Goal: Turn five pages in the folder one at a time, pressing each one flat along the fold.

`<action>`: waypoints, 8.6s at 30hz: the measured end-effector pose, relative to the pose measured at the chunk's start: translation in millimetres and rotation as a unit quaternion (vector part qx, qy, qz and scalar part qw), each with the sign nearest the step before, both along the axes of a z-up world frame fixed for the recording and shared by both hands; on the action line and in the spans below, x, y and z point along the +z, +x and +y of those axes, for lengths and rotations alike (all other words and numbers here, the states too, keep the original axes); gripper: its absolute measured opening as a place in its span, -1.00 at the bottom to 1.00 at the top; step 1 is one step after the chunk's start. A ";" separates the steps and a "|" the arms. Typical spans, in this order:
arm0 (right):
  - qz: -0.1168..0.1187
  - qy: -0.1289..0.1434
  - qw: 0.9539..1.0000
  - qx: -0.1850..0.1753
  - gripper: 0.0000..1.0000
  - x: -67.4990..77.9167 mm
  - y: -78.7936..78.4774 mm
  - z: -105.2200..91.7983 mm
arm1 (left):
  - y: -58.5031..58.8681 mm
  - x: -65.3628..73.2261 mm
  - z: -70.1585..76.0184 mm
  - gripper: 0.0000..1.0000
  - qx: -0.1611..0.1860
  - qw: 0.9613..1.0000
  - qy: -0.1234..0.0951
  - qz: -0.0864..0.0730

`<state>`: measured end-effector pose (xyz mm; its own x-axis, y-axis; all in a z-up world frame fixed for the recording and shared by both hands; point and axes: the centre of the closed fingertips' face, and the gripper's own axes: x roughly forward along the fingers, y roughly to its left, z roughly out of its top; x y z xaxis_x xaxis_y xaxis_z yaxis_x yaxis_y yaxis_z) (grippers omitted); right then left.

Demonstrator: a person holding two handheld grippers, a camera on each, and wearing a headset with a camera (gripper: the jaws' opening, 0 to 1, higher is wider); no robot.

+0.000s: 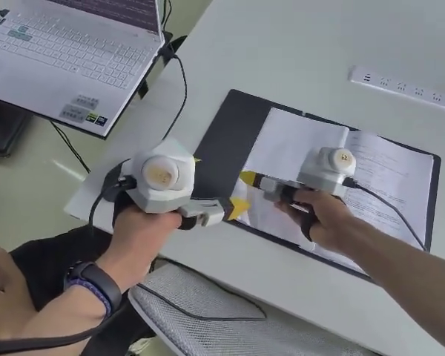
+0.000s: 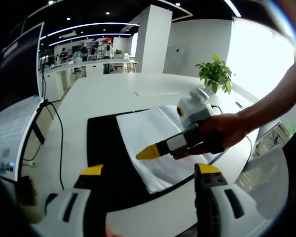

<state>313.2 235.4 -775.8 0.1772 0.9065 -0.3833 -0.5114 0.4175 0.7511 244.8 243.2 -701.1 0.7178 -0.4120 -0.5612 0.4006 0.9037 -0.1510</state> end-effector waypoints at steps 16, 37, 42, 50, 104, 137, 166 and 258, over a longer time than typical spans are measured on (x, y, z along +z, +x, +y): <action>-0.091 0.012 0.996 -0.016 -0.39 49.1 3.1 -63.7 | 14.5 -5.6 -18.9 0.28 -0.024 1.000 -0.001 -0.001; -0.125 0.001 0.990 -0.061 -0.47 68.0 11.4 -128.3 | 29.6 -53.7 -52.7 -0.06 -0.063 0.997 0.011 0.037; -0.126 -0.002 0.990 -0.063 -0.47 66.7 12.0 -134.9 | 26.5 -68.0 -51.4 -0.20 -0.065 0.996 0.018 0.052; -0.123 -0.008 0.990 -0.066 -0.54 60.1 13.2 -140.8 | 19.8 -96.6 -43.1 -0.40 -0.057 0.993 0.055 0.087; -0.054 -0.006 0.996 -0.065 -1.00 -11.5 24.0 -136.2 | 27.7 -109.3 -23.8 -1.00 -0.025 0.991 0.109 0.073; -0.045 0.031 0.990 -0.129 -1.00 -13.7 138.9 -141.5 | 27.5 -109.1 -23.3 -1.00 -0.018 0.991 0.103 0.079; -0.036 0.064 0.978 -0.196 -1.00 -27.4 175.4 -156.0 | 25.5 -107.3 -24.7 -1.00 -0.016 0.992 0.099 0.080; -0.046 0.010 0.995 -0.086 -1.00 -7.2 -78.6 -170.6 | 26.8 -117.9 -29.3 -0.92 -0.034 0.990 0.099 0.095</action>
